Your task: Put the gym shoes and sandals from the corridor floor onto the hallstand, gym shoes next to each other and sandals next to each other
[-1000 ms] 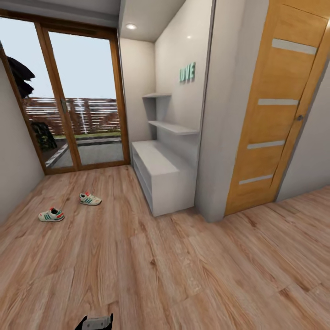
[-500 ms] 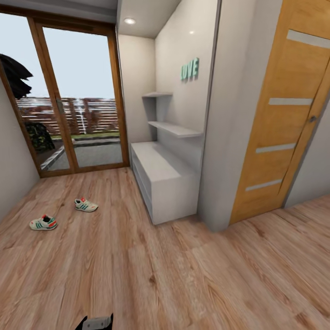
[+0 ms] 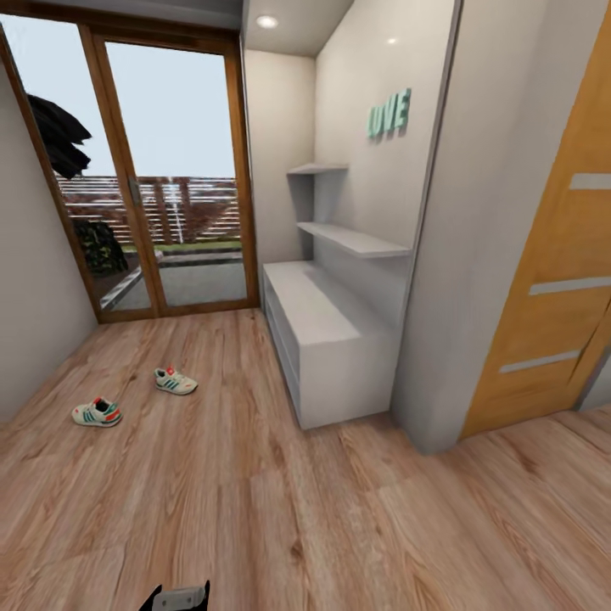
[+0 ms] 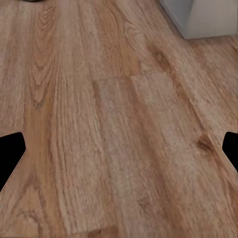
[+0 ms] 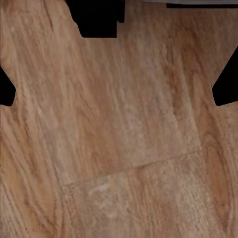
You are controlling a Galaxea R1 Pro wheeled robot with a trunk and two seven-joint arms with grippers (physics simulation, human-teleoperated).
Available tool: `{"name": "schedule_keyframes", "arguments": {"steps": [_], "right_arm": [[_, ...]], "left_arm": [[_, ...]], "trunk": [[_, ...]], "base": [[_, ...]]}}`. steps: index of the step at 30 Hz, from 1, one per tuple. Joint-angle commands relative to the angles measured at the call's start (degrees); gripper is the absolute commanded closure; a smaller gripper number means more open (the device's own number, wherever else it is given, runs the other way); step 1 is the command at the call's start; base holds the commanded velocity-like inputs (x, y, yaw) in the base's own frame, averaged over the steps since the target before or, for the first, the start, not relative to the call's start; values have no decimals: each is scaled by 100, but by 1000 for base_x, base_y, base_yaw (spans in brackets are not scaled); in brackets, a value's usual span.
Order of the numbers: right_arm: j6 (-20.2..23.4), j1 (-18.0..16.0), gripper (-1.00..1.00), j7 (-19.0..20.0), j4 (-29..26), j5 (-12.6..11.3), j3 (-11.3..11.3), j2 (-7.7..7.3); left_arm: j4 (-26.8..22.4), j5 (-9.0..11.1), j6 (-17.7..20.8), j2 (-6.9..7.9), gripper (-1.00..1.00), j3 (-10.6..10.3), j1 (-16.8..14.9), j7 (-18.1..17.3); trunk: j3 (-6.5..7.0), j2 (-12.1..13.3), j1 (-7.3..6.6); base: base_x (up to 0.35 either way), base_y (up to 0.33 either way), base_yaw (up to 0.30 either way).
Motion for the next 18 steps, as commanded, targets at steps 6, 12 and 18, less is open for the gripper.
{"name": "schedule_keyframes", "arguments": {"steps": [6, 12, 18], "right_arm": [[-18, -3, -100, 5, 3, 1, -1, -3], [-18, -3, -100, 5, 3, 1, -1, -2], [-18, -3, -100, 5, 3, 1, -1, -2]], "left_arm": [[7, 8, -18, -3, -100, 8, -4, -1], [8, 8, -18, -3, -100, 6, -4, -1], [8, 8, -18, -3, -100, 6, -4, -1]], "trunk": [[-46, -2, 2], [-87, -2, 2], [-127, -2, 2]], "base": [[287, 0, 199], [256, 0, 199], [184, 0, 199]]}}
